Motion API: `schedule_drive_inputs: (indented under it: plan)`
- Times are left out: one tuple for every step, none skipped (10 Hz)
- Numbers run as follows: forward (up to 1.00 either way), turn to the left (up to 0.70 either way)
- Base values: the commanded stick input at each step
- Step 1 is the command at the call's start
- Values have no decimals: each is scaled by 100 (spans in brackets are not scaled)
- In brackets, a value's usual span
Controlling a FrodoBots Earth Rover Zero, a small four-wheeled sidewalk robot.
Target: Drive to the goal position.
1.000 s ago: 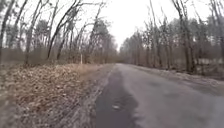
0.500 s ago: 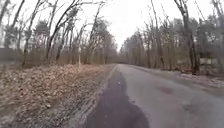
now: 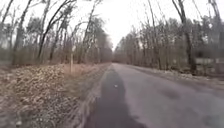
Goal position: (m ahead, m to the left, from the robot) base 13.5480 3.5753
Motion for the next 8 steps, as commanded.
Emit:
schedule_drive_inputs:
  plan:
    - [100,0]
    - [100,0]
    - [100,0]
    - [100,0]
    - [100,0]
    - [100,0]
    - [100,0]
    - [100,0]
